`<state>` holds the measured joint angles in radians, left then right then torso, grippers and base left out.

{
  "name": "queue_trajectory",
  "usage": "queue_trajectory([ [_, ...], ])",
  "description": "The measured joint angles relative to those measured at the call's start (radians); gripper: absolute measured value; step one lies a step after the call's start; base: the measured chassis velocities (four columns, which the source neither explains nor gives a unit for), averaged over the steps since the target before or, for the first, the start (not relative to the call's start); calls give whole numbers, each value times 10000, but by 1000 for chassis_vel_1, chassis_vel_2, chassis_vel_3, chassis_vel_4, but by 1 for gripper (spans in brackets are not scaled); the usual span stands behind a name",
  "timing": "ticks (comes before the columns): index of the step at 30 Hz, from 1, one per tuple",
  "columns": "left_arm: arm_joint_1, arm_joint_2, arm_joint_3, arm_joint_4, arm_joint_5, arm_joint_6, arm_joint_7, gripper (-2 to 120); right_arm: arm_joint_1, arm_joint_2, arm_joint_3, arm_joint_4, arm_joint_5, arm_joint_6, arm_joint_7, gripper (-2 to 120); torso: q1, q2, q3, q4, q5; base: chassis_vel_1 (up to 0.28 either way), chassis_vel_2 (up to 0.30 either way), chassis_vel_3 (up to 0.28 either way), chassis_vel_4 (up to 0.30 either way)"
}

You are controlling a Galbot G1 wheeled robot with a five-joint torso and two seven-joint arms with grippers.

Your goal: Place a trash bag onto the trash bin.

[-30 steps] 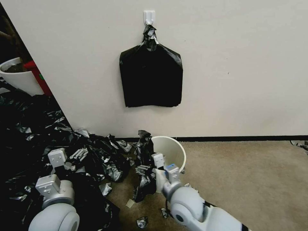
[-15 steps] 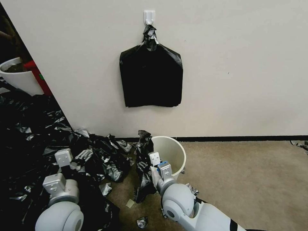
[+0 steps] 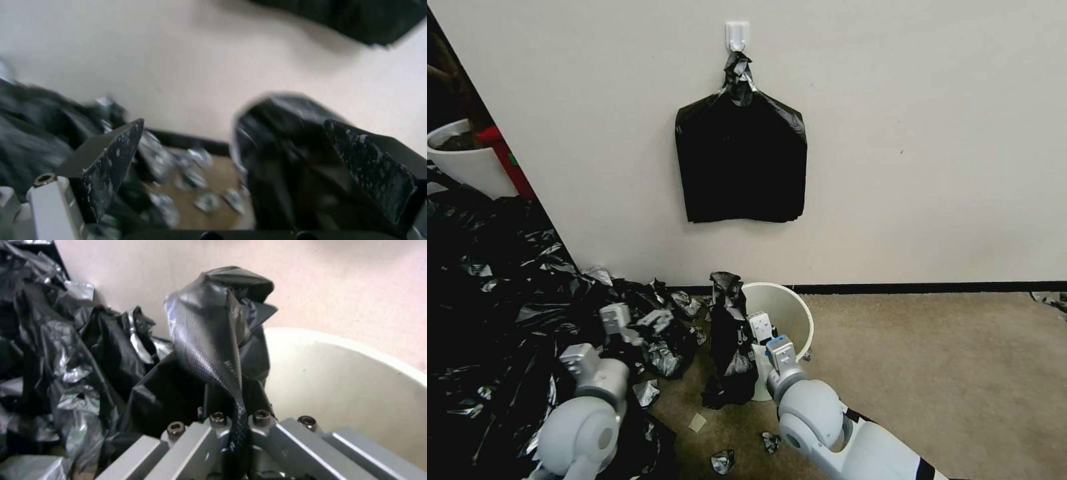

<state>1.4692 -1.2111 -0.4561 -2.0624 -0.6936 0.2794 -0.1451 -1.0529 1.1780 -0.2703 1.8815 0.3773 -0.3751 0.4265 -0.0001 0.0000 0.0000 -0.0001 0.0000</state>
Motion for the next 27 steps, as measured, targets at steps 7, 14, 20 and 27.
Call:
queue_trajectory([
  [7, -1241, -353, 1322, 959, 254, 984, -421, 100, -221, 129, 238, -38, -321, 271, 2, 0, 1, 1, 0, 0, 2, 0, 0, 0, 0],
  [14, -1946, -685, 2008, 1493, 274, 2041, -1178, 100, -334, 171, 309, -44, -425, 336, 20, 0, 1, 0, 0, 0, 1, 0, 0, 0, 0],
  [20, -2118, -924, 2360, 1743, 308, 2788, -1692, 81, -341, 168, 348, -26, -426, 380, 30, 0, 1, 0, 0, 0, 0, 0, 0, 0, 0],
  [27, -1997, -994, 2395, 1696, 349, 3135, -2037, 58, -337, 148, 358, -1, -424, 475, 40, 0, 1, 0, -1, 1, 0, 0, 0, 0, 0],
])
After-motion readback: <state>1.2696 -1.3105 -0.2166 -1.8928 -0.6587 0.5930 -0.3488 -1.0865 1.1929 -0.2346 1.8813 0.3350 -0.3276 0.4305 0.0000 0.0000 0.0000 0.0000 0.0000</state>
